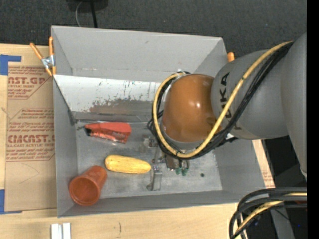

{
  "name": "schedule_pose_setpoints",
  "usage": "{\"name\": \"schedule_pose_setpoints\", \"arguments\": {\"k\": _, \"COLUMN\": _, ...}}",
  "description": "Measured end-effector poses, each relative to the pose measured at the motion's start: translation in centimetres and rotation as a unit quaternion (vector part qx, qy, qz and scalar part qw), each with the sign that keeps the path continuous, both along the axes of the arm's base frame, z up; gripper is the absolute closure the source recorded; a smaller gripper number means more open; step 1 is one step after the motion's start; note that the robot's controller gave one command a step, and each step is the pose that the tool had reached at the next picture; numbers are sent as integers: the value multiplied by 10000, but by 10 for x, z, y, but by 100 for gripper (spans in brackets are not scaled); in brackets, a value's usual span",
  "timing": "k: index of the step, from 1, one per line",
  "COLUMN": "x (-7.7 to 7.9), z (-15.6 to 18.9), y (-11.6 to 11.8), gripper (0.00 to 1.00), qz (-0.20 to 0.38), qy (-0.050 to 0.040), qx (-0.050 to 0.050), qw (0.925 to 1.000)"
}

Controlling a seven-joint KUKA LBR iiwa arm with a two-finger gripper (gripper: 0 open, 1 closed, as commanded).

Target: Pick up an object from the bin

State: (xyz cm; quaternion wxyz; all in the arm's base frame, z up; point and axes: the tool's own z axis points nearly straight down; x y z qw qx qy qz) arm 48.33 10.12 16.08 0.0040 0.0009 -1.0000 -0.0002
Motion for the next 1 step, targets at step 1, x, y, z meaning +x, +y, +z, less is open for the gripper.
{"name": "schedule_pose_setpoints", "arguments": {"k": 1, "x": 2, "z": 4, "y": 0, "gripper": 0, "qz": -6, "qy": -37, "qx": 5, "qw": 10000}}
